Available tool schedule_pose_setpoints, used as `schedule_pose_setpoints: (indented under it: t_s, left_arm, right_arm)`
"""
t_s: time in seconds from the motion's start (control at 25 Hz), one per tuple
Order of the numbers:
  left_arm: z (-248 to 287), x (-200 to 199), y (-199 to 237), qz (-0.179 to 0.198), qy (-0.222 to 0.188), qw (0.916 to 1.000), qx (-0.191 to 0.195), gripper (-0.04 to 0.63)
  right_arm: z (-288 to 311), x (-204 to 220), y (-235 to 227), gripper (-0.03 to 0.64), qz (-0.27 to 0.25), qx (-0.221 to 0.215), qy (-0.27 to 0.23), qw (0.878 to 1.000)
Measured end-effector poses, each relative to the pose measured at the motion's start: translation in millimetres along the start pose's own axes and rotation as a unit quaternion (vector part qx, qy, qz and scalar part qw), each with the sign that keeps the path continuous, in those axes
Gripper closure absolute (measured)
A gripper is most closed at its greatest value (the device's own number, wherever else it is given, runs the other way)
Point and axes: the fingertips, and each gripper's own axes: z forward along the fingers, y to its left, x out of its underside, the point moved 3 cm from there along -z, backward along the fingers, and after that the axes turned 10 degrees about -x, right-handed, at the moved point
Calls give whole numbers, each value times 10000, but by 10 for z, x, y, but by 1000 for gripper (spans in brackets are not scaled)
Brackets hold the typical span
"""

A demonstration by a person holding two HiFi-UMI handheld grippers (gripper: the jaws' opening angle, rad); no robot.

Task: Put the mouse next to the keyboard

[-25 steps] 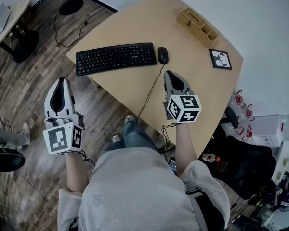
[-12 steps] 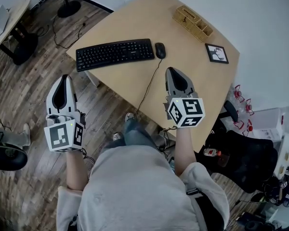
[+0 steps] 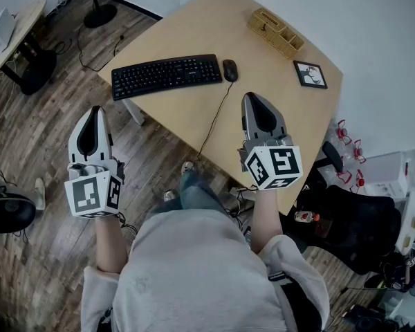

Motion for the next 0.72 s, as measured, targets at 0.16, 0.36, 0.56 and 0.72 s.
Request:
schedule_pose_setpoints:
  t_s: [0.16,0.36,0.56,0.72]
  left_arm:
    - [-44,-17,1,-6,-29,10000,-12,577]
    - [-81,-31,33,-54,-50,10000,3,577]
    - [-75,-57,27,-82,-85,9999,14,577]
    - [-51,-53,31,-91,-86,9999,30,577]
  right_arm:
    - [-66,-115,56,601,-143,43,-166,9997]
    - [-129,-207,119,601,-221,127,-308,9992]
    - [-152,-257,140,601,-256,109,-366,9989]
    - [-119,-270,155,601,-212,106,-394,9989]
